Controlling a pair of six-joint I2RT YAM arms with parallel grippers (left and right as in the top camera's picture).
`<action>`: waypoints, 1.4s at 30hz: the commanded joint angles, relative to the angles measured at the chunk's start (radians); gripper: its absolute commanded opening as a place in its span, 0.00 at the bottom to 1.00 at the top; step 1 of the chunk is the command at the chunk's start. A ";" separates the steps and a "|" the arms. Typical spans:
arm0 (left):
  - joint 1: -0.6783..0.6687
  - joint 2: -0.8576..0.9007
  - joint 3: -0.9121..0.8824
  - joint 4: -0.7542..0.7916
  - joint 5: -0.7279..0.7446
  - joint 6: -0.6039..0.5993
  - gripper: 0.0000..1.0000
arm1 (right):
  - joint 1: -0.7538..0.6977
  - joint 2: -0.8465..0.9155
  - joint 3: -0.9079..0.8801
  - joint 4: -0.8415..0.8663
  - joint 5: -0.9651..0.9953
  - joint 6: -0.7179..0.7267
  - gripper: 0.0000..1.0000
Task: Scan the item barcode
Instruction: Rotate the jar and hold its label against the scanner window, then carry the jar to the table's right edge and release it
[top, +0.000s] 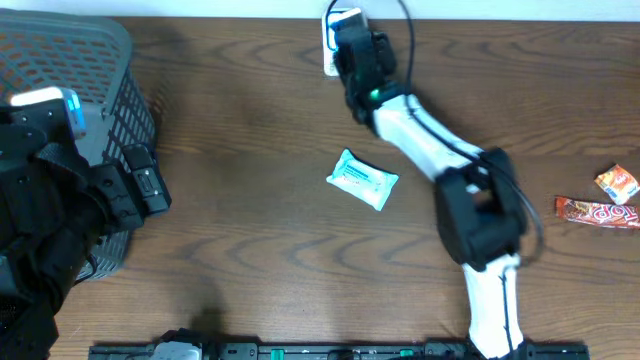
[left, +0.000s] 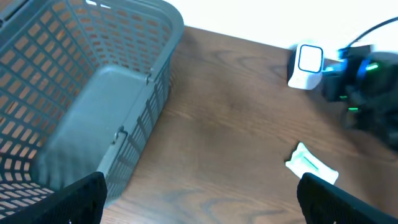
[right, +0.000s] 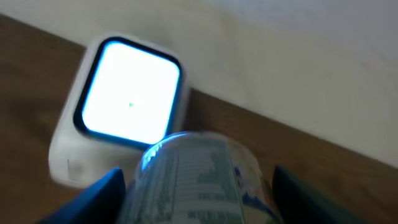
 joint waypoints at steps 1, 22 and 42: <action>-0.003 -0.005 -0.001 -0.078 -0.009 -0.006 0.98 | -0.064 -0.219 0.026 -0.222 0.035 0.263 0.52; -0.003 -0.005 -0.001 -0.078 -0.009 -0.006 0.98 | -0.795 -0.206 0.025 -0.891 -0.234 0.617 0.55; -0.003 -0.005 -0.001 -0.078 -0.009 -0.006 0.98 | -0.965 0.016 0.028 -0.864 -0.281 0.612 0.78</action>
